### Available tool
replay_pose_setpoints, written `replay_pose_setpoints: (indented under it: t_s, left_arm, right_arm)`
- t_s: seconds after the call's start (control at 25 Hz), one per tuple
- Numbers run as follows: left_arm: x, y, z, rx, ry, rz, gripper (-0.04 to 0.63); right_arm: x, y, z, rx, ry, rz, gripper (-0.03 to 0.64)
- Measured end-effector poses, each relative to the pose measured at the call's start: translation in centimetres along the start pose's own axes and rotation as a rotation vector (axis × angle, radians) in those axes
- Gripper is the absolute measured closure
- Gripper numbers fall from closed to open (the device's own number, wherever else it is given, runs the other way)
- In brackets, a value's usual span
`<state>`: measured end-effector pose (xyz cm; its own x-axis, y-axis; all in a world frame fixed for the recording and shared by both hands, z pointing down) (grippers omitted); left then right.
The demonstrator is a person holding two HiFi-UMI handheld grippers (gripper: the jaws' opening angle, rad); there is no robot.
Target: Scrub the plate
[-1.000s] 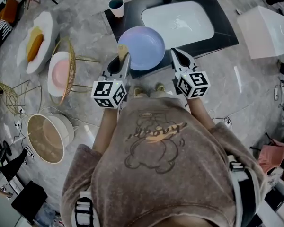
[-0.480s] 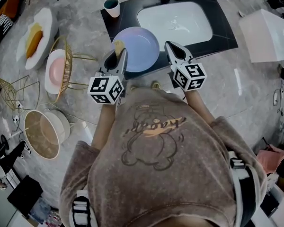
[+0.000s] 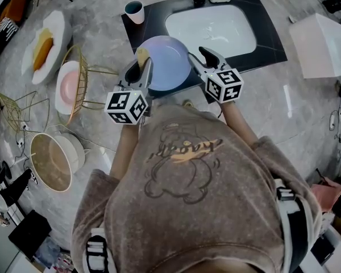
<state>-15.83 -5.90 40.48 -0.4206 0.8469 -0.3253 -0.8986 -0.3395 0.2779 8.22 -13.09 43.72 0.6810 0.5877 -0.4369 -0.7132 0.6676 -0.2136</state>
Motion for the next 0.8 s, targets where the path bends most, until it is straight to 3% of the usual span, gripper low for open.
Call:
replay_pose_setpoints:
  t_s: [0.24, 0.52, 0.8]
  left_arm:
    - [-0.6, 0.2, 0.0, 0.004, 0.004, -0.01, 0.514]
    - [-0.7, 0.5, 0.2, 0.02, 0.007, -0.051, 0.514]
    - [0.1, 0.9, 0.6, 0.042, 0.006, -0.114, 0.514]
  right_arm:
    - [-2.6, -2.0, 1.3, -0.002, 0.098, -0.019, 0.428]
    - [-7.6, -4.1, 4.0, 0.01, 0.298, -0.103, 0.43]
    - [-11.2, -6.0, 5.9, -0.02, 0.399, -0.118, 0.44]
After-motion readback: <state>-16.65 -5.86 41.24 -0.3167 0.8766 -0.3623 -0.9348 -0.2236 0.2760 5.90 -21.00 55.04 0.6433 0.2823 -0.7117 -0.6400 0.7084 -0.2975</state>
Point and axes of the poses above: the fingertips, and each gripper's own axes: x backward along the fingers, y to its left, z out of its underside, the point moved 9 cm from there along x, backward along the fingers, and after that the axes turned 8 degrees about y, right-handed, at the moved point
